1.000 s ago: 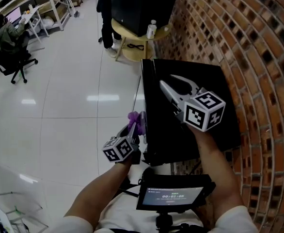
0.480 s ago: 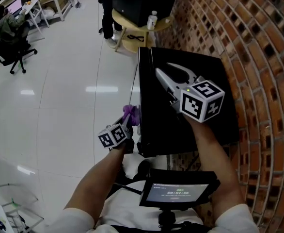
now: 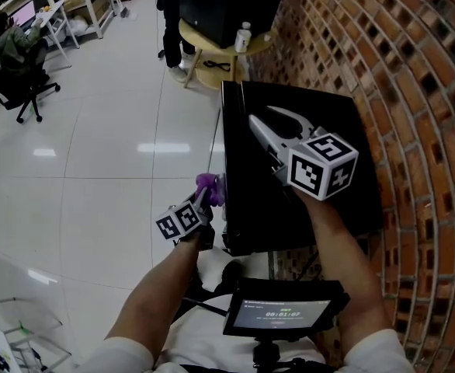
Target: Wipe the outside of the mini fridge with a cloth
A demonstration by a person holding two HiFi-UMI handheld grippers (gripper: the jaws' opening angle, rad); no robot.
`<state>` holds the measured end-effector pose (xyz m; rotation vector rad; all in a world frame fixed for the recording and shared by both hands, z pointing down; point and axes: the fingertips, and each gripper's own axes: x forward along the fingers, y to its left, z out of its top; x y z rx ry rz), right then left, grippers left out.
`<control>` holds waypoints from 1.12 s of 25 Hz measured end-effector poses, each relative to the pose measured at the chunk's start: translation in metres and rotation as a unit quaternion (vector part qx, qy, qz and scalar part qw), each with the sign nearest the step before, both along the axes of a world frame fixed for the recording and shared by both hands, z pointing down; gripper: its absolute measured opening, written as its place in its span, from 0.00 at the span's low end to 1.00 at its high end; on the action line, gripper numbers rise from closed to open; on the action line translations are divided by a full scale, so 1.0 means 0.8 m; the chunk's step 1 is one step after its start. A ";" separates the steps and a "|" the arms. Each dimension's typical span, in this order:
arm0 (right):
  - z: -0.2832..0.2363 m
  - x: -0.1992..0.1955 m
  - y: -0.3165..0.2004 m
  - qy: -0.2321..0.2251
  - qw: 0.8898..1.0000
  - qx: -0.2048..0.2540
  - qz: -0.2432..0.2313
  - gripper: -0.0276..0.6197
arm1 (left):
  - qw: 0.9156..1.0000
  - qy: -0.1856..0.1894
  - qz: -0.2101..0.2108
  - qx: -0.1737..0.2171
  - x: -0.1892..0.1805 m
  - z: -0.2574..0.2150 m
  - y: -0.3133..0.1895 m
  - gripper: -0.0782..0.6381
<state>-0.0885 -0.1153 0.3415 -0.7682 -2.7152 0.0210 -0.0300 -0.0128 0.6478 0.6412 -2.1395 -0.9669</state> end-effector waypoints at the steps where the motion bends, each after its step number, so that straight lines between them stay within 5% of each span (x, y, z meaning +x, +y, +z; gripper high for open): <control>1: 0.000 0.000 0.000 0.000 1.000 0.000 0.000 0.24 | 1.000 -0.004 -0.001 0.007 0.000 -0.006 0.001 0.21; 16: -0.002 0.000 0.001 -0.002 1.000 -0.001 0.000 0.24 | 0.989 -0.075 -0.054 0.112 0.031 -0.161 0.035 0.21; 28: -0.003 0.028 0.019 0.011 1.000 -0.002 -0.028 0.24 | 0.984 -0.100 -0.062 0.135 0.101 -0.262 0.057 0.21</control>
